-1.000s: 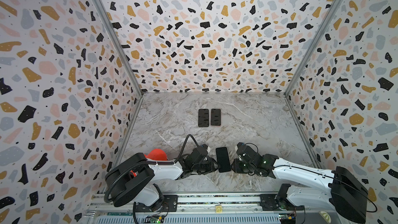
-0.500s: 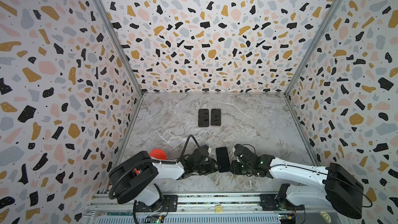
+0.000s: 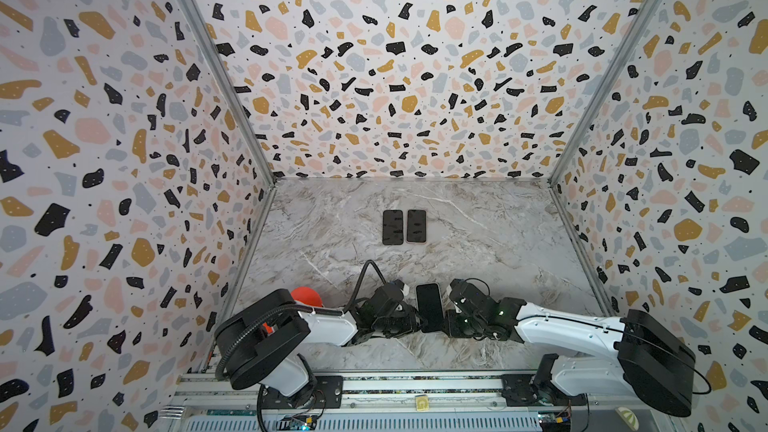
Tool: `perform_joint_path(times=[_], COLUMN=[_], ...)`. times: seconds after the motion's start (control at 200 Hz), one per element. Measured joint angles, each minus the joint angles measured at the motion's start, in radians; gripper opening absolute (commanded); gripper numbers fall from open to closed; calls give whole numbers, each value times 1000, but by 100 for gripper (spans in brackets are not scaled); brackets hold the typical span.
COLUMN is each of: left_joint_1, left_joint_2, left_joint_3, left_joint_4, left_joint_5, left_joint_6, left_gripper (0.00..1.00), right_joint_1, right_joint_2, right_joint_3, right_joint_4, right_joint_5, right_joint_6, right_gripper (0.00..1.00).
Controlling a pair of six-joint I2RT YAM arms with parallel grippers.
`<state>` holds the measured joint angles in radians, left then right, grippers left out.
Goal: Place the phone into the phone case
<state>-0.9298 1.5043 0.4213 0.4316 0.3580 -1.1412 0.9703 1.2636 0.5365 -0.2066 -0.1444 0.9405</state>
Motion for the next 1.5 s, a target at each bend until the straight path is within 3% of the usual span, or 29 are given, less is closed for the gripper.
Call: perform_joint_path(times=[1.096,1.502], left_joint_1=[-1,-1], left_joint_2=[19,19], left_joint_3=[0,0], left_joint_4=[22,22], left_joint_5=[-4,-5], left_joint_6=[-16,-16], left_gripper=[37,36], right_joint_1=[-2,-2], right_joint_2=[24,22], right_joint_3=[1,1], right_joint_4=[3,-3], right_joint_5=[-1,6], right_joint_6=[1,1], right_gripper=[10,3])
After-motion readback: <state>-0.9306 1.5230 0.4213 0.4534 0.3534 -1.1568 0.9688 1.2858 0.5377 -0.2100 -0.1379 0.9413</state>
